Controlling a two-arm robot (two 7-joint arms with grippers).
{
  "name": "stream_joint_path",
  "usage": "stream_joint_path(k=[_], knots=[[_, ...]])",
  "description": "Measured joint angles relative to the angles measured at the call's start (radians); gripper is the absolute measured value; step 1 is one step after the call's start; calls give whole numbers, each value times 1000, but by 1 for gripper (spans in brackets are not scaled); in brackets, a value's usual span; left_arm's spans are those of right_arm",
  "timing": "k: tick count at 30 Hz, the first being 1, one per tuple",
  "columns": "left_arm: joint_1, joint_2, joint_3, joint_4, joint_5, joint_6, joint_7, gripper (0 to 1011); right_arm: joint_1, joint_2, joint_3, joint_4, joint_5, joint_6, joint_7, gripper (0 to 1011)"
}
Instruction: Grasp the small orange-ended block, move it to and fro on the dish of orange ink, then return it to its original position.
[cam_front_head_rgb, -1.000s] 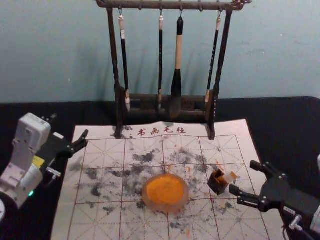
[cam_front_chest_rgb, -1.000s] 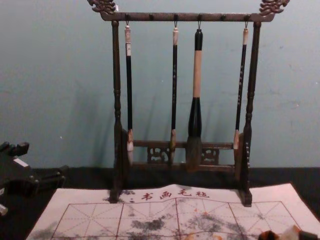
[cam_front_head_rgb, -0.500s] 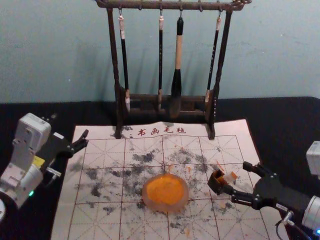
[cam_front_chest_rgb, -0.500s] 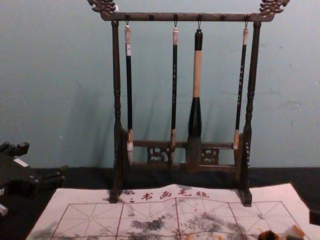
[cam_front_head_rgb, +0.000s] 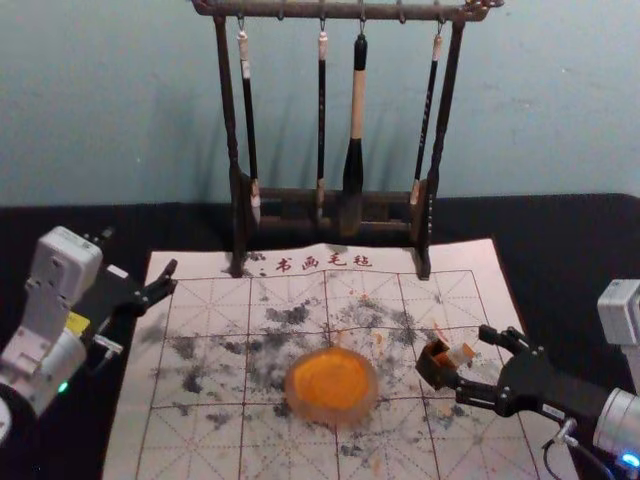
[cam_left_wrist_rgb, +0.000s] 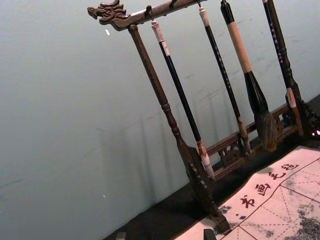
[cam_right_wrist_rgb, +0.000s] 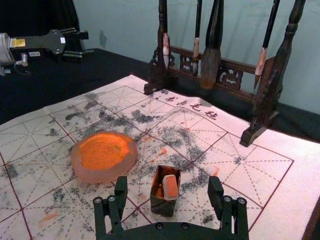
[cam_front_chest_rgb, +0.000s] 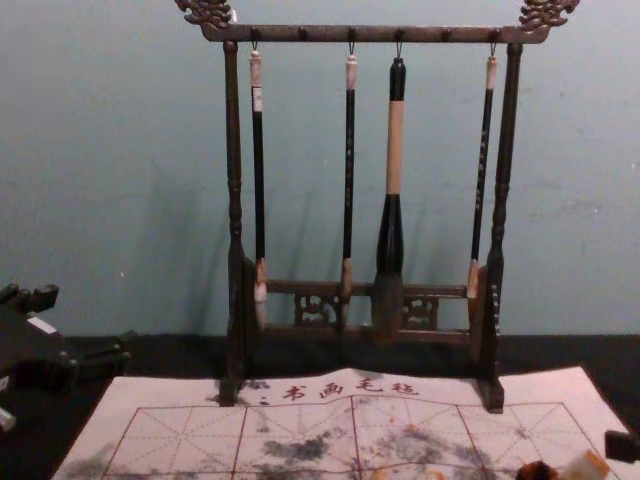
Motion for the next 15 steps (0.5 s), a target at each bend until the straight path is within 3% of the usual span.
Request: stream_joint_path(k=[15], knots=[[0,0,0,0,0,0,0,1001,4,-5,2,10,-1,8,11,1000]])
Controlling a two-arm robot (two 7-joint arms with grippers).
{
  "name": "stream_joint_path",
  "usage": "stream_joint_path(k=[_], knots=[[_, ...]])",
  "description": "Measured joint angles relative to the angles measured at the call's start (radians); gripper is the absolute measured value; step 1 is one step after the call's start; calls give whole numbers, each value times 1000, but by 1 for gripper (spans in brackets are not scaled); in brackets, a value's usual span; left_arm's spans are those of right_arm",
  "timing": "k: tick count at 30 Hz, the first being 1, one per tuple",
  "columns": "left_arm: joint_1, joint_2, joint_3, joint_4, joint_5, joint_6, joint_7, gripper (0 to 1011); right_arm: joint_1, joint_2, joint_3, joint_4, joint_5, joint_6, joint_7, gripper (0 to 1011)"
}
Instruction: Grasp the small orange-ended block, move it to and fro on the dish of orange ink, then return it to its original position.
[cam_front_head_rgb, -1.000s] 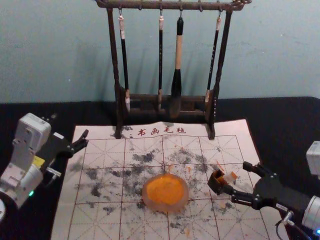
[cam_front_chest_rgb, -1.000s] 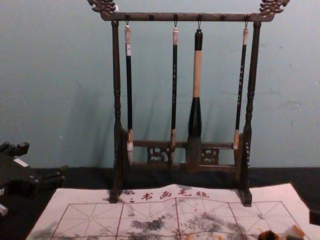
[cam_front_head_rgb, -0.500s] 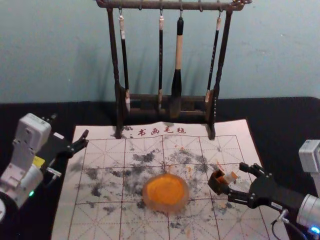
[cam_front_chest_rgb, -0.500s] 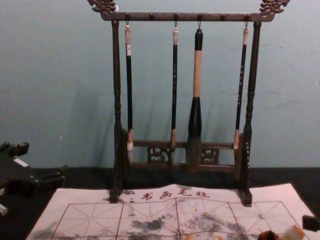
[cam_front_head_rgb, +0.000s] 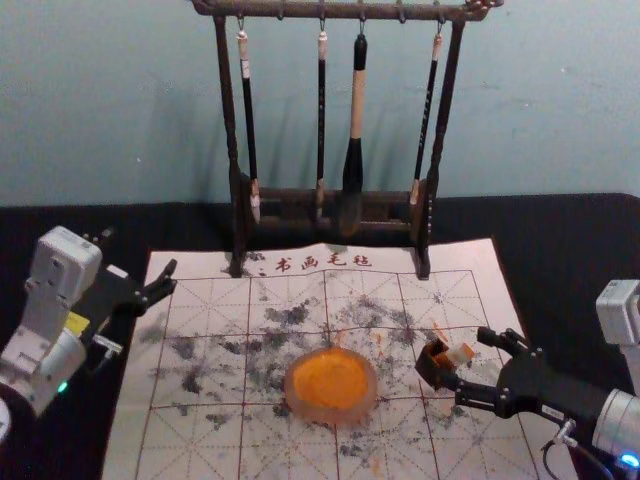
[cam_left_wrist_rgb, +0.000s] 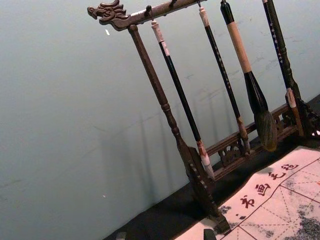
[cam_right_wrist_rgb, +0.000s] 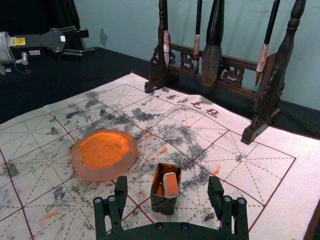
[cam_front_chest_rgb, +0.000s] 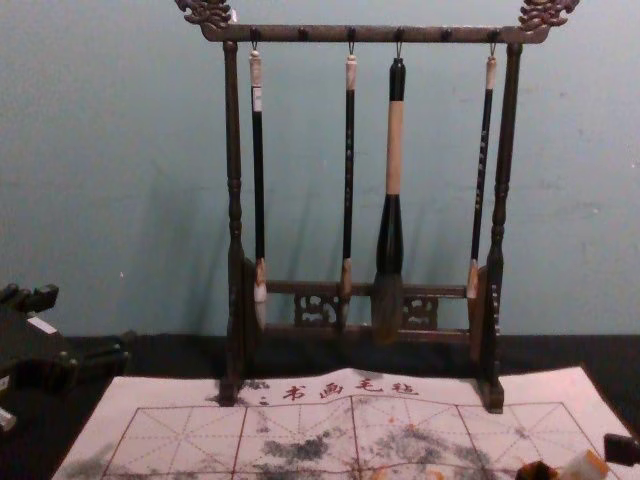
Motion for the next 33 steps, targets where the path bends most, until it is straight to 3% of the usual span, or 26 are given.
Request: stream_joint_path(k=[10,13,33], knots=[[0,0,0,0,0,0,0,1001,0,0,0,0,1,0,-1,997],[0,0,0,0,0,0,0,1001,-1,0,0,0,1,0,-1,952],[0,0,0,0,0,0,0,1001,-1,0,0,-1,1,-1,-3,342]])
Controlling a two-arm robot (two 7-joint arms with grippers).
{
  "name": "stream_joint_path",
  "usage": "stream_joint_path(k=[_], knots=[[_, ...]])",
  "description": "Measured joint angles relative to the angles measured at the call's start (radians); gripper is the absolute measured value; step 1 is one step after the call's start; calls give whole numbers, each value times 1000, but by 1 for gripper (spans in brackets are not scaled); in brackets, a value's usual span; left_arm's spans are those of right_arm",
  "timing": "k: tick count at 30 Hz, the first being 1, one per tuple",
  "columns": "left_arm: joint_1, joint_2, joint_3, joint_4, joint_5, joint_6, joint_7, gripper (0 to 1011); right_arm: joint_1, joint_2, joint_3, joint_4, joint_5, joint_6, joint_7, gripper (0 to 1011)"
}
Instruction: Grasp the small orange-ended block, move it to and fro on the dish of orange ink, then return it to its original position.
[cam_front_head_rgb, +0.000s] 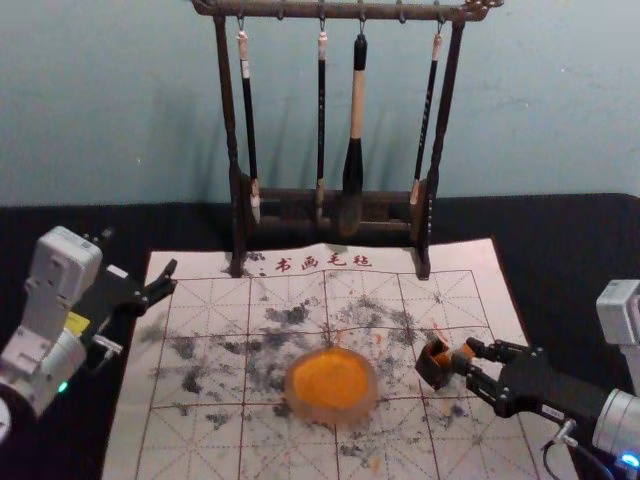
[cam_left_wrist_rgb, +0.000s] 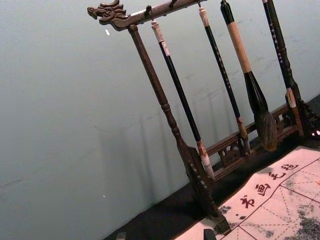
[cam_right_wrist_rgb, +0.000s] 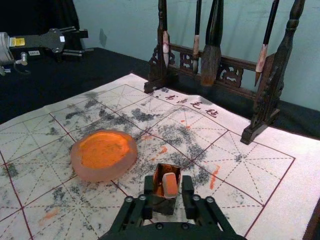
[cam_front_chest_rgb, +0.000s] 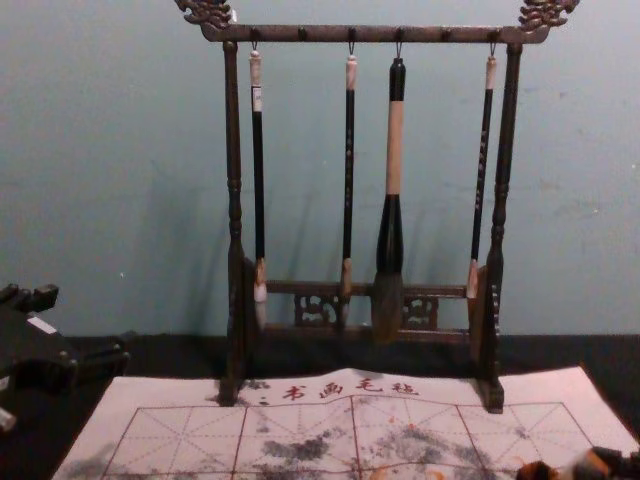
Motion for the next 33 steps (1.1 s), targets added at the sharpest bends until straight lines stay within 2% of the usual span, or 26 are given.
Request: stream_joint_path(k=[4,5,9,33], knots=[[0,0,0,0,0,0,0,1001,0,0,0,0,0,0,0,222],[0,0,0,0,0,0,0,1001,0,0,0,0,0,0,0,164],[0,0,0,0,0,0,0,1001,0,0,0,0,0,0,0,85],[0,0,0,0,0,0,0,1001,-4,6,0,-17,0,12,-1,85]])
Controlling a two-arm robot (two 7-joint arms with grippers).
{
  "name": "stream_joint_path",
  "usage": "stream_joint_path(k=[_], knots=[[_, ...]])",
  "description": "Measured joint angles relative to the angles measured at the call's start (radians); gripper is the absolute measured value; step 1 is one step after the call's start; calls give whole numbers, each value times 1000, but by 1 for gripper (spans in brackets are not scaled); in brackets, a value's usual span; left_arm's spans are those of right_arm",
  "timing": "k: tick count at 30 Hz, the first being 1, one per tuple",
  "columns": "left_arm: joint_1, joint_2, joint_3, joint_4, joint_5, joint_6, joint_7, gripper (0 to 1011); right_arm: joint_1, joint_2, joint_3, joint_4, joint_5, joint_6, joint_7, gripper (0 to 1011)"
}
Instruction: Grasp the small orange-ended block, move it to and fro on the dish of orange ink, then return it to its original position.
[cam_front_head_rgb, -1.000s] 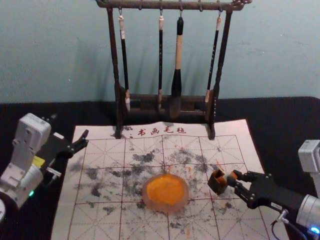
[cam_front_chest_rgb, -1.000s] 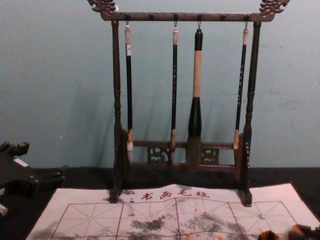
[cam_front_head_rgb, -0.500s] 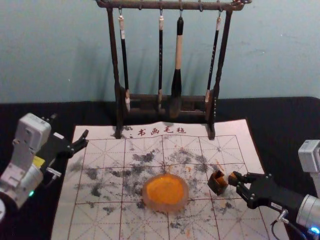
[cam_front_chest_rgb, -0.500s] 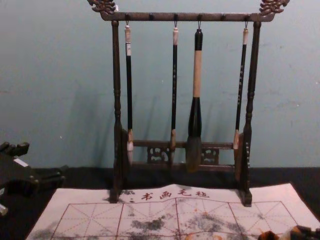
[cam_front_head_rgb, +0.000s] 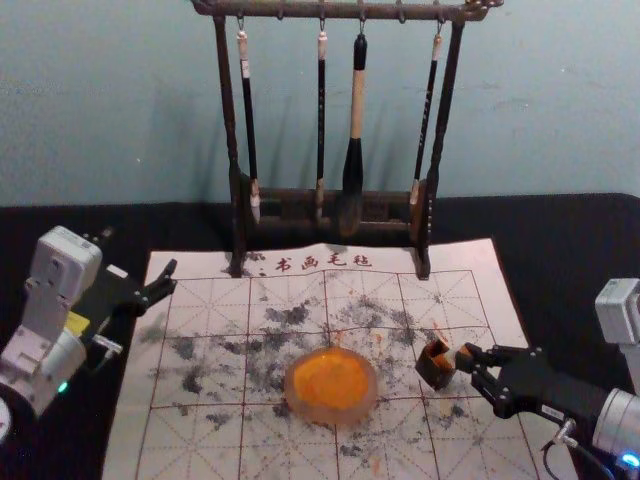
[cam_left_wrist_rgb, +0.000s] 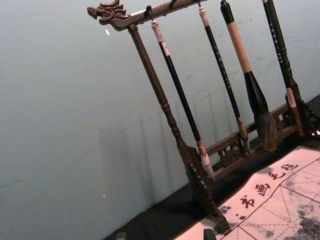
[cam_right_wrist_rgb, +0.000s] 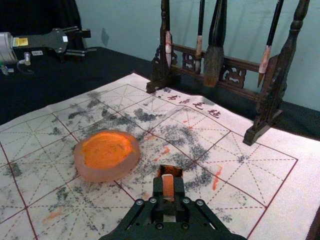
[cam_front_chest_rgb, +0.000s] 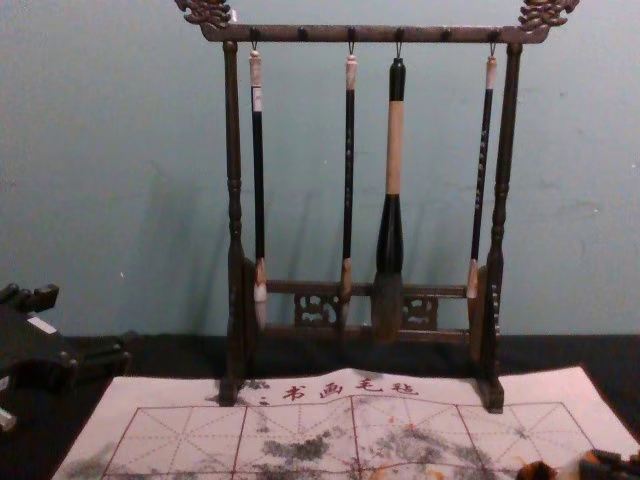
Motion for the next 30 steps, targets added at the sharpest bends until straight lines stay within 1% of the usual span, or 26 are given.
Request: stream_joint_path(k=[13,20,23,27,30], knots=[[0,0,0,0,0,0,0,1001,-15,22,9,-52,-5,12,-14,85],[0,0,0,0,0,0,0,1001,-29,46,25,-99,-12,25,-27,85],[0,0,0,0,0,0,0,1001,-36,57,38,-126,-12,28,-33,85],[0,0,0,0,0,0,0,1001,-36,65,47,-147,-11,32,-34,85],[0,0,0,0,0,0,0,1001,-23,71,46,-158,-12,44,-33,85]])
